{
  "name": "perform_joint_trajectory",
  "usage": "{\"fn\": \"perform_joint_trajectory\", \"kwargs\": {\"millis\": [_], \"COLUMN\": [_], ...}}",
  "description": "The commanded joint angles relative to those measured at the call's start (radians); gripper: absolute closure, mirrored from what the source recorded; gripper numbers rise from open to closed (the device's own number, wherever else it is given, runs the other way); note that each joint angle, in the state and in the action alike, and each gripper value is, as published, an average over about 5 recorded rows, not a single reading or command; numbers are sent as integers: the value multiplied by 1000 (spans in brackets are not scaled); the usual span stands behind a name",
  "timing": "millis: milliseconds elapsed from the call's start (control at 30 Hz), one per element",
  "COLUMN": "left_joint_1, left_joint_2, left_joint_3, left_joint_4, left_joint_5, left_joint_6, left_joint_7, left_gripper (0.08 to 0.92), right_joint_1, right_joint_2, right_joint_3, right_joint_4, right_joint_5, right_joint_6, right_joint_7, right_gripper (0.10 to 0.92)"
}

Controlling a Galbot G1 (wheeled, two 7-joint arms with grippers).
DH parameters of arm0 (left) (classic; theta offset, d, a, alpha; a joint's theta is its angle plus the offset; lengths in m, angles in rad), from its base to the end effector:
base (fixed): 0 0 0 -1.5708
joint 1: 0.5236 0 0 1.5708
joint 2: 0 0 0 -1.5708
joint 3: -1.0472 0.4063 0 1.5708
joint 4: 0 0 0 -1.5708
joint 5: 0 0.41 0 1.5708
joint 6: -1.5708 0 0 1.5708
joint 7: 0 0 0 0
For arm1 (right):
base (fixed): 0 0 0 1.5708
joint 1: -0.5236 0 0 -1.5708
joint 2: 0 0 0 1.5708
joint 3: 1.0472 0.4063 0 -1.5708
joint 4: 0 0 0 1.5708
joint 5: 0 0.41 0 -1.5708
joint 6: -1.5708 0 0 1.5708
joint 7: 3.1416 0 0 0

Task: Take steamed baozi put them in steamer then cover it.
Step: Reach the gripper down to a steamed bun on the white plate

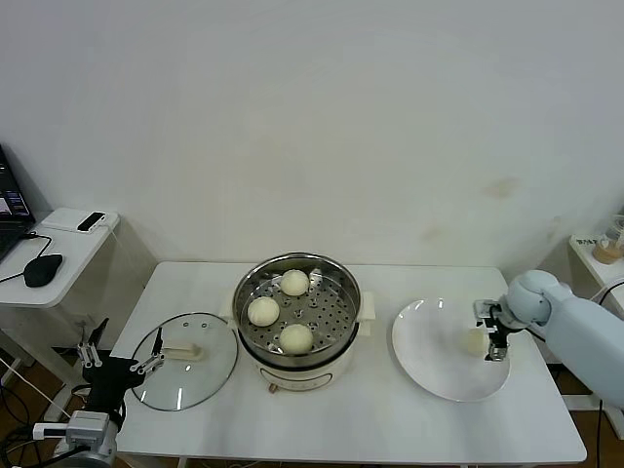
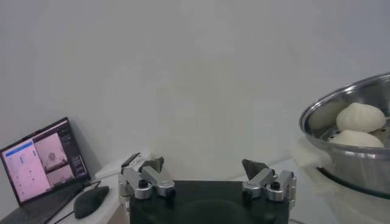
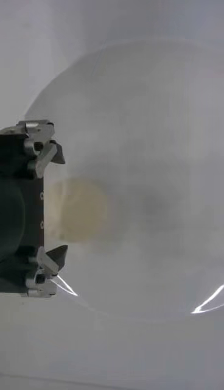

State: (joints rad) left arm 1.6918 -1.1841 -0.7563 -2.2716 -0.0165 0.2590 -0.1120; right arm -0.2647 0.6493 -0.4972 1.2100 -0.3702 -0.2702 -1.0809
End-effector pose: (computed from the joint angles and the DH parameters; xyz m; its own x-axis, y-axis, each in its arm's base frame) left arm 0.1811 0.1204 -0.2665 -0.9862 -0.1293 0.1034 -0.0727 0.8993 0.4313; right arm 0.5607 -0.2412 -0.2796 -0.2301 0.0678 0.9708 -0.9716 0.0403 -0.2331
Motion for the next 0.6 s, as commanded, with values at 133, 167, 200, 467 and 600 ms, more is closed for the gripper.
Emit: {"fn": "perform_joint_trajectory", "kwargs": {"millis": [133,167,200,467,600], "left_joint_1": [1,1,2,3,4], "left_joint_2": [0,0,0,-2,-2], "left_joint_3": [1,1,1,1,2], "left_joint_4": [-4,-5,-6,-10,-14], "left_joint_5": [0,0,0,0,0], "left_joint_6": [0,0,0,-1,-2], "left_joint_7": [0,0,0,-1,-1], "left_gripper": [177,177,177,177,177], "right_joint_1": [-6,-6,-5,0,14], "right_joint_2": [21,20,19,2,-18], "right_joint_3": [4,4,4,6,4], "right_joint_4": [-15,-14,-13,2,25], "right_joint_5": [-11,-11,-12,-10,2], "right_joint_6": [-5,-5,-6,-3,-6], "right_joint_7": [7,6,5,-9,-16], "right_gripper": [289,297,308,404,433]}}
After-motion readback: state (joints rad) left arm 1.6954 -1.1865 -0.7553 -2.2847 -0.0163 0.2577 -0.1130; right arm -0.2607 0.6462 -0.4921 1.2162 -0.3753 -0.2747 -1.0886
